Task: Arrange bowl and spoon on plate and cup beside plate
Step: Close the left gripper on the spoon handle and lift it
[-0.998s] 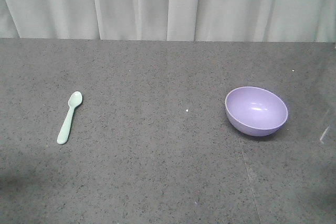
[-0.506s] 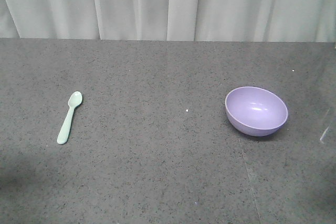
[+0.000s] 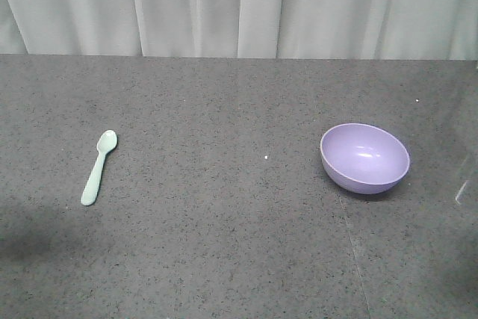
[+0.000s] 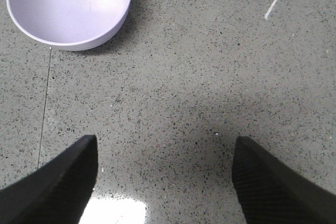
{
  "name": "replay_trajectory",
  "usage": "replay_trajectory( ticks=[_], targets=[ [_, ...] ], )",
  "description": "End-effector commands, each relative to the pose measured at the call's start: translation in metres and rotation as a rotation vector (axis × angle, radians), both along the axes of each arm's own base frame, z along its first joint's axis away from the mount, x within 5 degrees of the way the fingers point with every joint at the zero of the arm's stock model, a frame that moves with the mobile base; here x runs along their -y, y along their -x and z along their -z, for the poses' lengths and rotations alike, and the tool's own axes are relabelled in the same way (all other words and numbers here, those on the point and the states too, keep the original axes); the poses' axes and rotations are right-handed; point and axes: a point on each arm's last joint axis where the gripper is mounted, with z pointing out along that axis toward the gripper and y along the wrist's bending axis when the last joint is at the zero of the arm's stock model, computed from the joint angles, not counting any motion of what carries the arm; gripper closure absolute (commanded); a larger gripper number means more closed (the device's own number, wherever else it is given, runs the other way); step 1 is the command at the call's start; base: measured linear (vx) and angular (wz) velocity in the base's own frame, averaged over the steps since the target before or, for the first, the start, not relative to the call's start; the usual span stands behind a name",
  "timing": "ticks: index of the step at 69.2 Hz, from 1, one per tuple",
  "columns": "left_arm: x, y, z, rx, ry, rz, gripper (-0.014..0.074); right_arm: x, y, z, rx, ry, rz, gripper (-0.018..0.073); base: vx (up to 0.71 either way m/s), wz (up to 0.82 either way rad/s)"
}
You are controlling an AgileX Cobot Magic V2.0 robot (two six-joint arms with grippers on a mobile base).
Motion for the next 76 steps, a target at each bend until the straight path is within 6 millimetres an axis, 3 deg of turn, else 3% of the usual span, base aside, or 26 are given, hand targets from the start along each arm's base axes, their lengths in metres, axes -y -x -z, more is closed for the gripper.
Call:
replay_trajectory(
  ticks=[1, 21, 41, 76],
  targets=[
    [0.012, -0.016, -0.013, 0.061, 0.017, 0.053, 0.0116, 0.001, -0.002, -0.013, 0.078, 0.007, 0.004, 0.0027, 0.0, 0.0],
    [0.049, -0.082, 0.016, -0.084, -0.009, 0.161, 0.0131, 0.001, -0.002, -0.013, 0.078, 0.007, 0.004, 0.0027, 0.0, 0.0],
    [0.063, -0.135, 0.055, -0.189, 0.017, 0.119, 0.0131, 0.001, -0.002, -0.013, 0.078, 0.007, 0.004, 0.0027, 0.0, 0.0],
    [0.073, -0.179, 0.108, -0.196, 0.06, 0.064, 0.0131, 0.001, -0.002, -0.013, 0.078, 0.007, 0.004, 0.0027, 0.0, 0.0]
  ],
)
